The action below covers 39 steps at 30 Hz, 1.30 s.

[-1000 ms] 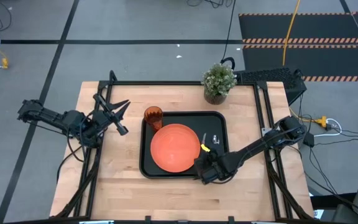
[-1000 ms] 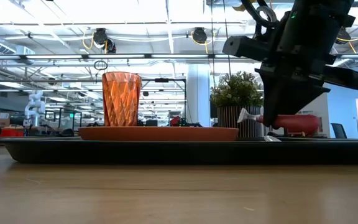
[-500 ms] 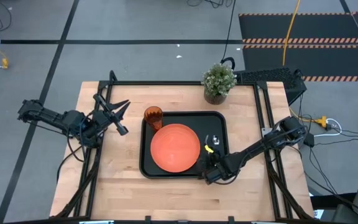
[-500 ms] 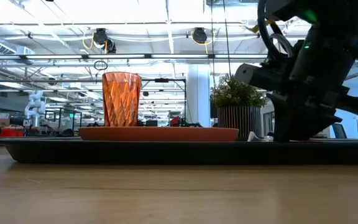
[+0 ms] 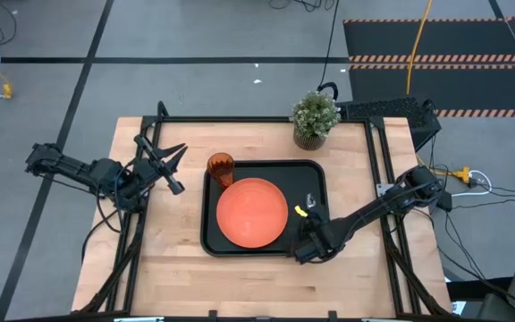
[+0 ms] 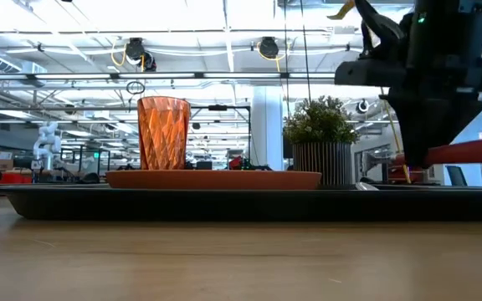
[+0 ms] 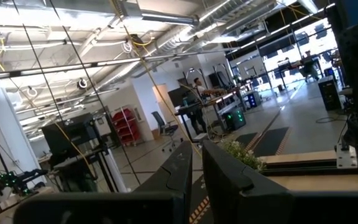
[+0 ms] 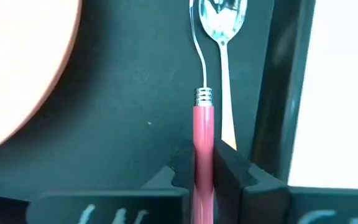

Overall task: Pick and place plate/cup/fork/spoon on tray
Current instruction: Adjust the pink fork on the black serving tray

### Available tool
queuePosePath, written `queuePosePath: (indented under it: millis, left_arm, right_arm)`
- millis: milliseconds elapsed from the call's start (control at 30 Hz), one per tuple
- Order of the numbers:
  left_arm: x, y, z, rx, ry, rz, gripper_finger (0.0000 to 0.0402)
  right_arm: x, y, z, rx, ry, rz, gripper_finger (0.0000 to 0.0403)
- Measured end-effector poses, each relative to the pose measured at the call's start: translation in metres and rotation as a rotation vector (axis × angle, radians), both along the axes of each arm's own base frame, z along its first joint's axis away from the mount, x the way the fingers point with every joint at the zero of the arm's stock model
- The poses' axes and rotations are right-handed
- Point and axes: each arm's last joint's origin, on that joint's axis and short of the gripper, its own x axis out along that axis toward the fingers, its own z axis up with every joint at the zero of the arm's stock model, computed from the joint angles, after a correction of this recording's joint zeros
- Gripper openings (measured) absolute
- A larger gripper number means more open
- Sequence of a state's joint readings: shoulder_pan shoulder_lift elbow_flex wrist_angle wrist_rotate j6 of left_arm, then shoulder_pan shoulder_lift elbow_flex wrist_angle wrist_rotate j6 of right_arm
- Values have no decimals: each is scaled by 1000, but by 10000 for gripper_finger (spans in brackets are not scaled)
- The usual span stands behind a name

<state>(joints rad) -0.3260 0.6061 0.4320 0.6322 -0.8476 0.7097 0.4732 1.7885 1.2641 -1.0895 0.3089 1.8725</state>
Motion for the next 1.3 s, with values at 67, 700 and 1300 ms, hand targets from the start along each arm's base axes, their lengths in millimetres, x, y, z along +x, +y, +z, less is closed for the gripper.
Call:
queuePosePath:
  millis: [67,700,1300]
  left_arm:
    - [0,0,0,0,0,0,42]
    - [0,0,0,1,0,0,42]
    - [0,0,0,-1,-1,-1,42]
  right_arm:
    - [1,0,0,0,0,-1,19]
    - [14,-6,-28,79,118,13,21]
    - [25,-1,8,-56,72,46,19]
